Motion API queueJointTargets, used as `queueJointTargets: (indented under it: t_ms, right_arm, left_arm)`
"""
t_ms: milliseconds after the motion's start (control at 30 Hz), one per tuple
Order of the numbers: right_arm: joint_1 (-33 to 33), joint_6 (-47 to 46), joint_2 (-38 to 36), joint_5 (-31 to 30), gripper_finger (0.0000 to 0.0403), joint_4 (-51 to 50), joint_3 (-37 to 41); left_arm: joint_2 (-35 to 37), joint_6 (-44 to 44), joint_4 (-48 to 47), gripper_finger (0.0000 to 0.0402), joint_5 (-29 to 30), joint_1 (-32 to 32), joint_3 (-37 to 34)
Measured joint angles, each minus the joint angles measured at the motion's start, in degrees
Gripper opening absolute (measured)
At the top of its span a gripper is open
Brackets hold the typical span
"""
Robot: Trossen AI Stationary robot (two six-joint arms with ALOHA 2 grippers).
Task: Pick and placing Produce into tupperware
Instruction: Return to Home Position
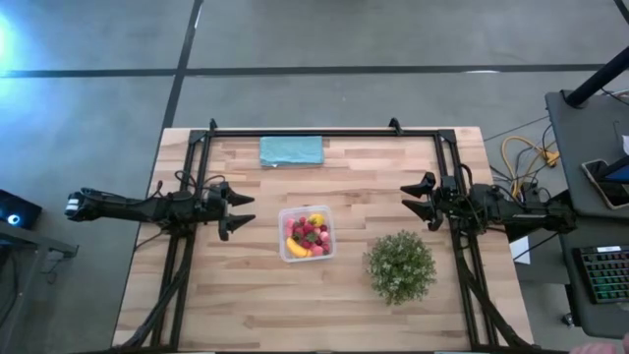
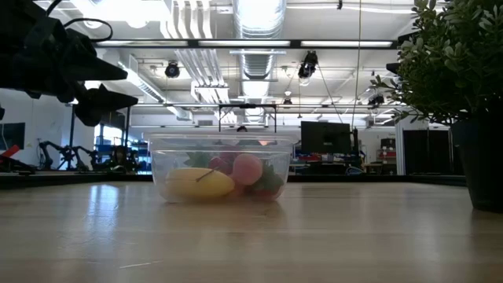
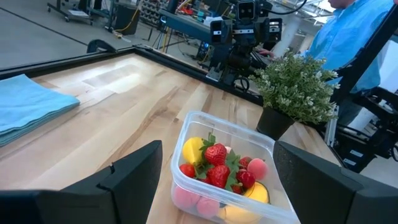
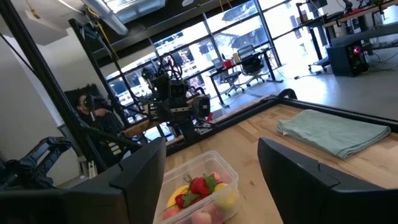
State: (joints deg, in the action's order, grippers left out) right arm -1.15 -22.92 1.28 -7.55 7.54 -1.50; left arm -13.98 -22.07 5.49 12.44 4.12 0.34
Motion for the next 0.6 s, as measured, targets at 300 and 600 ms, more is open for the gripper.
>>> queueJointTargets:
  t_ms: [300, 600]
  right_arm:
    - [0.0, 0.01, 0.0, 0.0, 0.0245, 0.01, 0.0]
    - [0.0, 0.0, 0.0, -0.01, 0.0249, 0.01, 0.0]
  left_arm:
    - [-0.41, 0.01, 0.01, 0.0293, -0.01, 0.0, -0.01]
    - [-0.5, 0.0, 0.01, 0.0293, 0.0, 0.01, -0.01]
